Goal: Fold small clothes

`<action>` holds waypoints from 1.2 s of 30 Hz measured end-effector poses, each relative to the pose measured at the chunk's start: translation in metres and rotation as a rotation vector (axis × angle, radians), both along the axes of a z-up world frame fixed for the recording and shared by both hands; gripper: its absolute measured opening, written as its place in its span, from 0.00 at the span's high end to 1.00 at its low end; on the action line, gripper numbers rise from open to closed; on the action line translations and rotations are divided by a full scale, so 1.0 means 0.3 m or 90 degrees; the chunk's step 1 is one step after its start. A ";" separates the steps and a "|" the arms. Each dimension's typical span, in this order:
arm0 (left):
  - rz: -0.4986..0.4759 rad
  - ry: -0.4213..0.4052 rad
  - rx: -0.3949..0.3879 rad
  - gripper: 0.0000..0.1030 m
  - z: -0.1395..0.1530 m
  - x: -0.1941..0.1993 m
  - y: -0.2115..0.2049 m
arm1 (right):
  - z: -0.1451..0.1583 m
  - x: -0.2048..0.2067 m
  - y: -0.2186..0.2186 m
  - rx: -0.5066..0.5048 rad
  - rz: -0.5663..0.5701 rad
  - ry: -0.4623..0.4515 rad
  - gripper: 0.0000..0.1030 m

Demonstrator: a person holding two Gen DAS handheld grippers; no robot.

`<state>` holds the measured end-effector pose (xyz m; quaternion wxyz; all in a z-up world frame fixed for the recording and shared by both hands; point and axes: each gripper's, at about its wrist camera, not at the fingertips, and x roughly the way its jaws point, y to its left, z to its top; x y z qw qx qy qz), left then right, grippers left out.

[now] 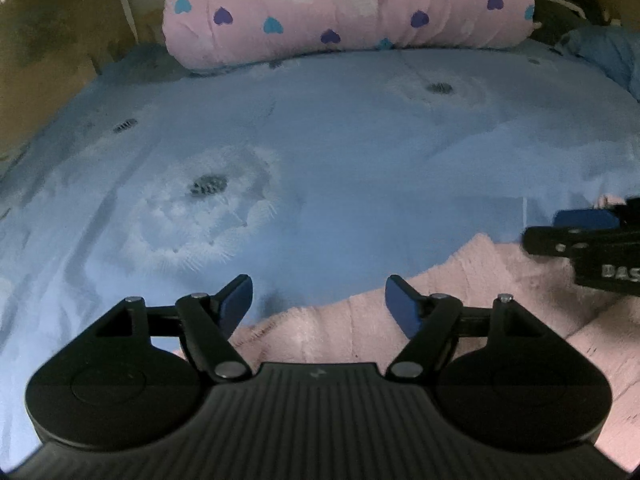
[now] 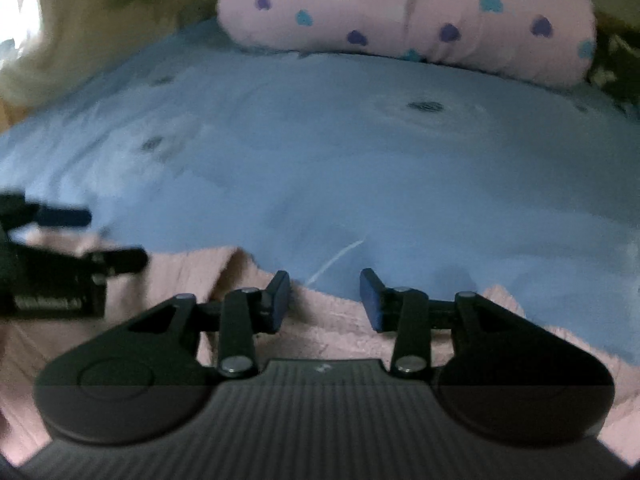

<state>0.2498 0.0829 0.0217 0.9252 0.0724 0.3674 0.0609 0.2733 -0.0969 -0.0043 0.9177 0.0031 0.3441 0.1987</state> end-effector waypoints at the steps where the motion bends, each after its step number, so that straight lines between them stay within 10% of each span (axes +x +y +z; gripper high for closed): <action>1: 0.000 -0.005 -0.001 0.24 0.015 -0.008 -0.002 | 0.008 -0.014 -0.014 0.019 -0.008 0.000 0.60; 18: 0.047 -0.043 -0.040 0.15 0.270 -0.368 0.125 | 0.221 -0.461 -0.251 0.118 -0.080 -0.052 0.55; 36: 0.198 -0.012 -0.004 0.11 0.287 -0.840 0.477 | 0.181 -0.851 -0.293 0.099 -0.088 -0.013 0.49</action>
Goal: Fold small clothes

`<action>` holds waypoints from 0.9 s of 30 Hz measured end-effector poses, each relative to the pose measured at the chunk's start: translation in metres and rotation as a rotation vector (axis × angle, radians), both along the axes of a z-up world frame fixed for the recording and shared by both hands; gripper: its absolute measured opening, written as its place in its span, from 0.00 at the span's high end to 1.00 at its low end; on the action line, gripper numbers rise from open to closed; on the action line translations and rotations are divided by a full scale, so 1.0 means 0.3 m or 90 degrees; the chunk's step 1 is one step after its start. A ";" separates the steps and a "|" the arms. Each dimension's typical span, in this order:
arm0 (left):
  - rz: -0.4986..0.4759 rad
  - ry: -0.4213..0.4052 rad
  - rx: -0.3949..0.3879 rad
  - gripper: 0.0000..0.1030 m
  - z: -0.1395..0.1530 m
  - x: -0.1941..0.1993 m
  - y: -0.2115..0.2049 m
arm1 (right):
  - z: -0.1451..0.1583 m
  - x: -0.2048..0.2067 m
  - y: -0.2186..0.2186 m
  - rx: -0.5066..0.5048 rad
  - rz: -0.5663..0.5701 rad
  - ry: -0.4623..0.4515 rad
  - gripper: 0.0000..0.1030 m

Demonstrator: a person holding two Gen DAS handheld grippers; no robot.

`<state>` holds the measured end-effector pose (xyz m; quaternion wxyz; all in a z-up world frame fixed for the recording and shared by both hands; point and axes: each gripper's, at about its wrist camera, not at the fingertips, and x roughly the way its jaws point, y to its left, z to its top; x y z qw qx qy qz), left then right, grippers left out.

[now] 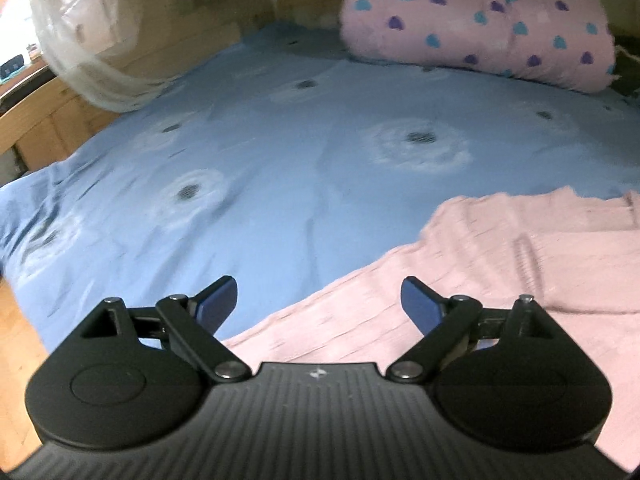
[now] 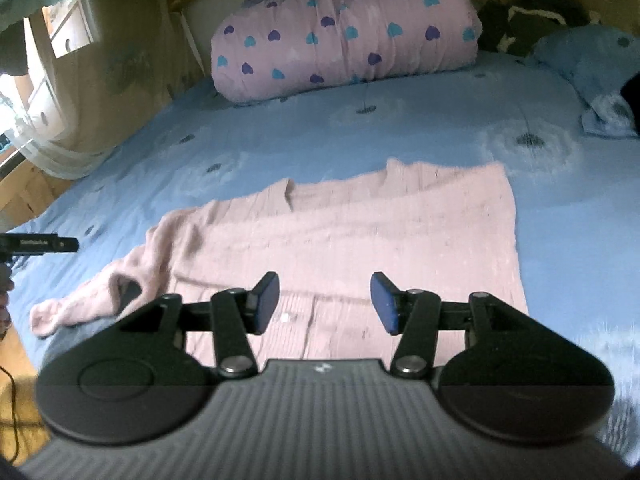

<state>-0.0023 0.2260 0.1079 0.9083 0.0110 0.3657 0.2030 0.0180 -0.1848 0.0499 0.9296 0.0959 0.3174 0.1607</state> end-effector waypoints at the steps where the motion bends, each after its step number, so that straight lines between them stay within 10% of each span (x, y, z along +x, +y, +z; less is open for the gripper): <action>1: 0.009 0.002 0.004 0.11 -0.001 -0.018 0.020 | -0.007 -0.015 0.001 0.001 -0.002 0.003 0.49; 27: 0.198 -0.004 -0.120 0.09 -0.258 -0.232 0.340 | -0.168 -0.118 0.015 -0.036 -0.020 0.066 0.48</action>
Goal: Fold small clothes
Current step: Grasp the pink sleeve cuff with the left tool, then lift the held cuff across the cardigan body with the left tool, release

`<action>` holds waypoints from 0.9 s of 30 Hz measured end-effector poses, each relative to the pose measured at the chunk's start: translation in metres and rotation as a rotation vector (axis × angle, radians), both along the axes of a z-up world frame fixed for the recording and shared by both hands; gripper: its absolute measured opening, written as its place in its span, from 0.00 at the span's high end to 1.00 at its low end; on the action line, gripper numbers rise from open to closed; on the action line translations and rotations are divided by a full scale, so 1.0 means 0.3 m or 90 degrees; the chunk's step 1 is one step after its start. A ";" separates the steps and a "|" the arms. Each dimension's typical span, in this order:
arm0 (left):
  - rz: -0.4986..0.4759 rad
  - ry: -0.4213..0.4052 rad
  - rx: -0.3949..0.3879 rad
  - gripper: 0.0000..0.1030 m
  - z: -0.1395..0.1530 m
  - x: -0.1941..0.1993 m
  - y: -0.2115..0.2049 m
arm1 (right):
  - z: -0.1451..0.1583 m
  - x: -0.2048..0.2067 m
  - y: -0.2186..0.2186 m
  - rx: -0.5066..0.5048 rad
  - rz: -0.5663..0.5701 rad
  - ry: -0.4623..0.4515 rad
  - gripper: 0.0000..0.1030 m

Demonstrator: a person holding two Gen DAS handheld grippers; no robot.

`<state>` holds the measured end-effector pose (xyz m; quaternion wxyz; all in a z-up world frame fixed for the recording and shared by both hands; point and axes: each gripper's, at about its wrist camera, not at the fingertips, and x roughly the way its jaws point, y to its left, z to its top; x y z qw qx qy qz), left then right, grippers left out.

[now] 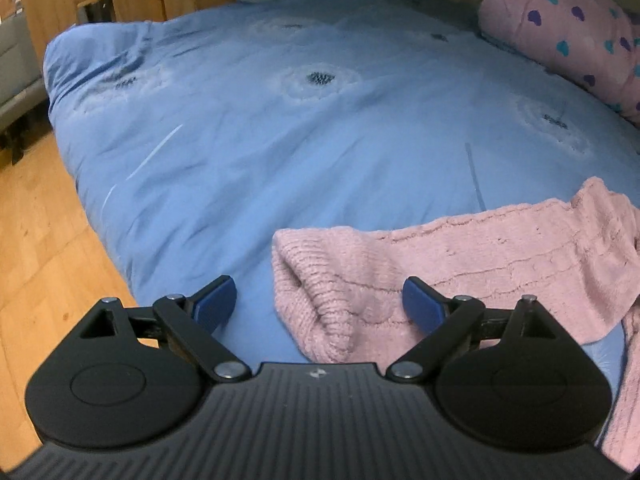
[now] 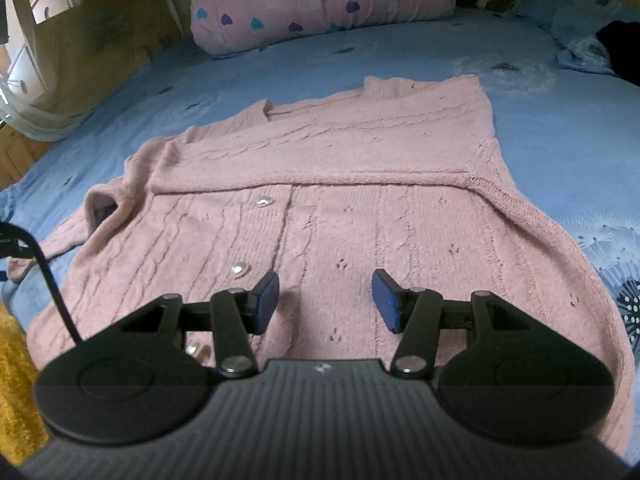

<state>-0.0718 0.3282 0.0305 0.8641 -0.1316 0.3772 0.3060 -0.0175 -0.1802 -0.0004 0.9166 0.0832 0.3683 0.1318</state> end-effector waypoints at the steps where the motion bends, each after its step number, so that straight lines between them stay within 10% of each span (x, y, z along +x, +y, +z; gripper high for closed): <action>1: -0.002 -0.006 0.003 0.09 -0.007 0.000 -0.002 | 0.000 0.000 0.001 0.000 0.000 0.001 0.48; 11: -0.022 -0.034 -0.002 0.39 -0.030 0.013 -0.002 | -0.007 -0.009 0.007 -0.004 -0.001 -0.003 0.48; 15: -0.042 -0.063 -0.036 0.72 -0.017 0.013 0.012 | -0.008 -0.011 0.006 -0.002 -0.002 -0.003 0.48; 27: -0.077 -0.175 -0.077 0.74 0.216 0.030 0.006 | 0.006 -0.011 -0.003 0.004 0.004 -0.006 0.47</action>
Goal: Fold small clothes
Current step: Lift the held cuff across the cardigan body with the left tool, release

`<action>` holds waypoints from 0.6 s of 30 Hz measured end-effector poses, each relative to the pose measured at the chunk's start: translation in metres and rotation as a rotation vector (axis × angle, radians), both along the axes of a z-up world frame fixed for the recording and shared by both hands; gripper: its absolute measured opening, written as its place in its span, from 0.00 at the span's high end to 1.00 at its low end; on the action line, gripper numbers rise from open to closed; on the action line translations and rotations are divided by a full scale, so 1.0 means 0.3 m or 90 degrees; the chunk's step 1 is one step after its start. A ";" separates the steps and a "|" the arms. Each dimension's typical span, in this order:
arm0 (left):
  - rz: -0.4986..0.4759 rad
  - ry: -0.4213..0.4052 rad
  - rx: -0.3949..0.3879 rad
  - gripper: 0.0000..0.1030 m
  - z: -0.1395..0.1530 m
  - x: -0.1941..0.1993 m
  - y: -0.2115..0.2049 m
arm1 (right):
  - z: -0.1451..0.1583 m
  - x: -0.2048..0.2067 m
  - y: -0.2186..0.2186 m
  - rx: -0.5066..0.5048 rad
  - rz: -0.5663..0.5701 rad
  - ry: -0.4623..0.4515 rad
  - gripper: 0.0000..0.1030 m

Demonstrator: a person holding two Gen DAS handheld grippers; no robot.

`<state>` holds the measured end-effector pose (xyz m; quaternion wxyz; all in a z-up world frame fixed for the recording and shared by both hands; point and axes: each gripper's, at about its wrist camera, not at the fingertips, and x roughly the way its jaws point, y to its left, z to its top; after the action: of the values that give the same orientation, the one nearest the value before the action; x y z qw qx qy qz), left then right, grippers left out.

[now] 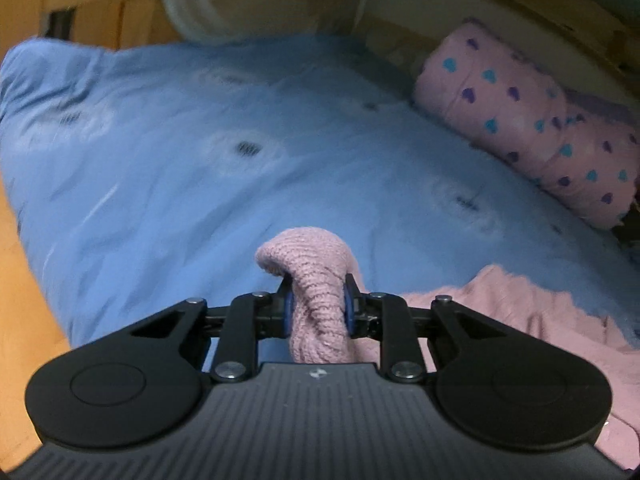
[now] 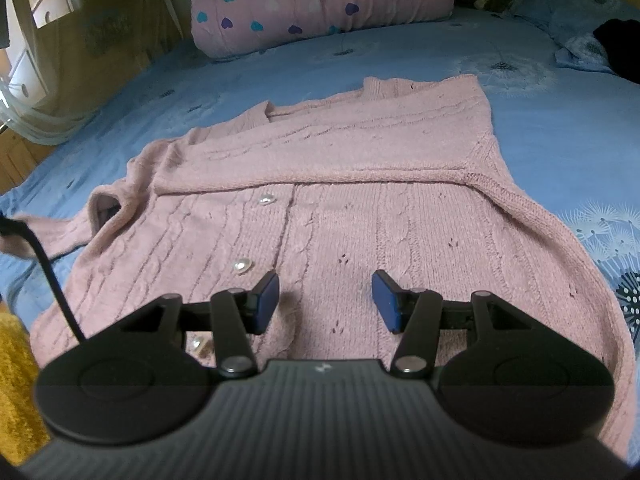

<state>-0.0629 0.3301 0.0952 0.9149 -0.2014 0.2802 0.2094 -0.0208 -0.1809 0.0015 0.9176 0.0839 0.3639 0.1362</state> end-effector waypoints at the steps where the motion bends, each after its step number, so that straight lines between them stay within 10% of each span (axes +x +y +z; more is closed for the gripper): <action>1: -0.007 -0.005 0.004 0.74 0.030 0.016 -0.005 | 0.004 0.001 0.001 -0.002 0.003 -0.002 0.47; 18: -0.234 -0.151 0.028 0.74 0.495 0.267 -0.408 | 0.032 0.035 -0.038 0.003 -0.006 -0.028 0.47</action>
<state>0.0172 0.2078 0.2438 0.9685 -0.1499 0.1978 0.0200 -0.0103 -0.1924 0.0112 0.9259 0.0845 0.3427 0.1348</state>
